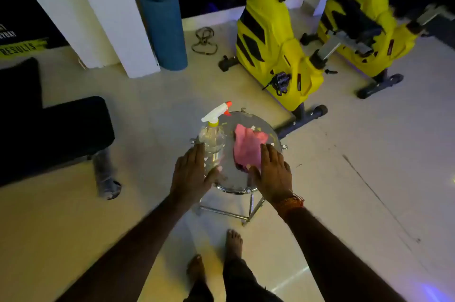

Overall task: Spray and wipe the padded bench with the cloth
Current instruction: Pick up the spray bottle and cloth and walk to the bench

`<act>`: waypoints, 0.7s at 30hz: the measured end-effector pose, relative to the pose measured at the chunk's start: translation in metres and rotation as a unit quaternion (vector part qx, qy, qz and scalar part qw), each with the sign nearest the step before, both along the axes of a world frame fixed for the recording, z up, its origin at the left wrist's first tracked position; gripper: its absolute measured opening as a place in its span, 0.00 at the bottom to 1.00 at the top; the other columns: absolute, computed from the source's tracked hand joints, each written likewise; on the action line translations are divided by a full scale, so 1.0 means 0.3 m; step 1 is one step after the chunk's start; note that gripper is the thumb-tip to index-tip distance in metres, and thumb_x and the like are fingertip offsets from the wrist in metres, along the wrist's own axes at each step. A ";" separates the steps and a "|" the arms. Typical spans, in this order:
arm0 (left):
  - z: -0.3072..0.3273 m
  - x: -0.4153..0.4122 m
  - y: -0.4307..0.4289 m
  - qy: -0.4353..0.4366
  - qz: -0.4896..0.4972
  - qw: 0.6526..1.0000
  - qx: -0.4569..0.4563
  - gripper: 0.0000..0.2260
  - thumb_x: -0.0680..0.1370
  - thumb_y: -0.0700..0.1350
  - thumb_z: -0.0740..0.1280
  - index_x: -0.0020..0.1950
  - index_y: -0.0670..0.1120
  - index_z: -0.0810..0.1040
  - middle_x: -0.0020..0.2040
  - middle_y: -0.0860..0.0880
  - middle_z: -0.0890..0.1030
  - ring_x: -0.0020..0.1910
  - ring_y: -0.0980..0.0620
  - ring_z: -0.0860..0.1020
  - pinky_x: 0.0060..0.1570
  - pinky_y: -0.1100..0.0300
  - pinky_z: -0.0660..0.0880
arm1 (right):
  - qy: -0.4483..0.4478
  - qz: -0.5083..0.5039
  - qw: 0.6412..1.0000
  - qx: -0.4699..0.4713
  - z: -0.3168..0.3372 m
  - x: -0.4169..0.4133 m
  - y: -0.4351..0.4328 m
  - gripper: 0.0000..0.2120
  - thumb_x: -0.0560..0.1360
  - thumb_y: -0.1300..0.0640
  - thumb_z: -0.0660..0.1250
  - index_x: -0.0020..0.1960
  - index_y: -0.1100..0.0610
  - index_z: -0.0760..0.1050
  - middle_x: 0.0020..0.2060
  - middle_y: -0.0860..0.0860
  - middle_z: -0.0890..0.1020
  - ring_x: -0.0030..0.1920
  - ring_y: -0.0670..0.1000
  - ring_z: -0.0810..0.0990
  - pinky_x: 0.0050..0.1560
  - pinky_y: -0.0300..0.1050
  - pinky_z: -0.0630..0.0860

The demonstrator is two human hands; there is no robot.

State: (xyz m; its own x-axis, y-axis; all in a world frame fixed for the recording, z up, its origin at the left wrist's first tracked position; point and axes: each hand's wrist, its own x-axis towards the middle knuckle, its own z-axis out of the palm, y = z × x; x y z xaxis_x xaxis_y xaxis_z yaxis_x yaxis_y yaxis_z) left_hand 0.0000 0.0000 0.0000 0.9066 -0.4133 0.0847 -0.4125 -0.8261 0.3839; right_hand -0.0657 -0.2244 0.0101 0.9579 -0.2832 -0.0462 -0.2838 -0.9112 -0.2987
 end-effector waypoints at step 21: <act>-0.033 0.308 -0.171 0.142 0.224 0.931 -0.252 0.17 0.78 0.59 0.70 0.63 0.53 0.76 0.47 0.48 0.85 0.42 0.43 0.83 0.45 0.46 0.81 | 0.176 0.096 0.973 0.118 -0.214 0.454 -0.136 0.20 0.73 0.45 0.76 0.56 0.54 0.73 0.52 0.54 0.80 0.57 0.58 0.79 0.55 0.51 0.76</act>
